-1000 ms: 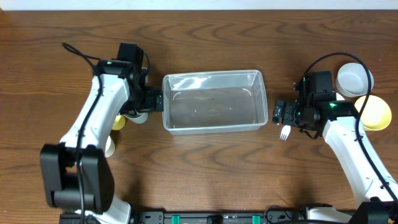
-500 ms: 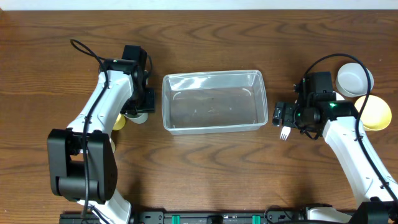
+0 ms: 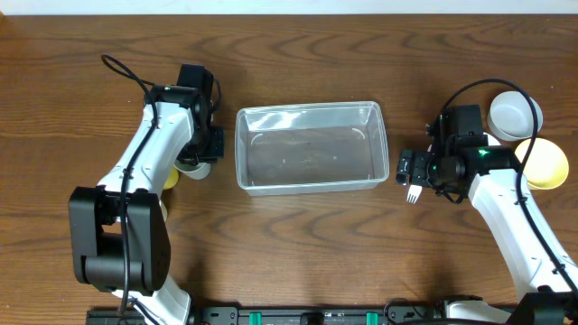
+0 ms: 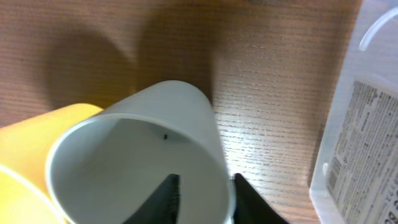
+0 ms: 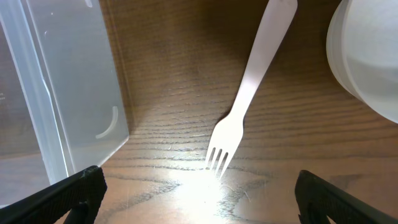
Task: Pack container
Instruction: 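Move left gripper over the grey cup and grasp it, then carry grey cup with left gripper into container and release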
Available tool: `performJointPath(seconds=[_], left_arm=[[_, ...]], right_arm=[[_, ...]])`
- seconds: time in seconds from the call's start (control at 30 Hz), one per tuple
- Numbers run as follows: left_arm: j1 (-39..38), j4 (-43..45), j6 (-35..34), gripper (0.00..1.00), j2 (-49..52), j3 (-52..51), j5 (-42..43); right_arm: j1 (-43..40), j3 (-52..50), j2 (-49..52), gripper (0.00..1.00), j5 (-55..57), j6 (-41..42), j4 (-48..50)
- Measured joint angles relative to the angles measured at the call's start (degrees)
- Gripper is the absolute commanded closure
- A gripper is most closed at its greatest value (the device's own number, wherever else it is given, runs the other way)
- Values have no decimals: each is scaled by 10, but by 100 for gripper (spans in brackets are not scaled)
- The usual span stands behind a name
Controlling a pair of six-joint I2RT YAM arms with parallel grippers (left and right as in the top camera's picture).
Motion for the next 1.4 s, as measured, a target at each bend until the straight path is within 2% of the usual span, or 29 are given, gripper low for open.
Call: performJointPath(seconds=[0.3, 0.57, 0.7, 1.0, 1.23, 1.4], left_arm=[[0, -1, 0, 94, 19, 0, 3], [-5, -3, 1, 94, 21, 1, 5], [-20, -38, 1, 94, 21, 32, 5], [-106, -130, 4, 94, -23, 234, 4], [-204, -130, 6, 94, -16, 251, 5], [-222, -119, 6, 94, 49, 251, 5]], right_arm=[[0, 0, 0, 2, 0, 0, -3], [0, 0, 0, 2, 0, 0, -3], [0, 0, 0, 2, 0, 0, -3], [0, 0, 0, 2, 0, 0, -3], [0, 0, 0, 1, 0, 0, -3], [0, 0, 0, 1, 0, 0, -5]])
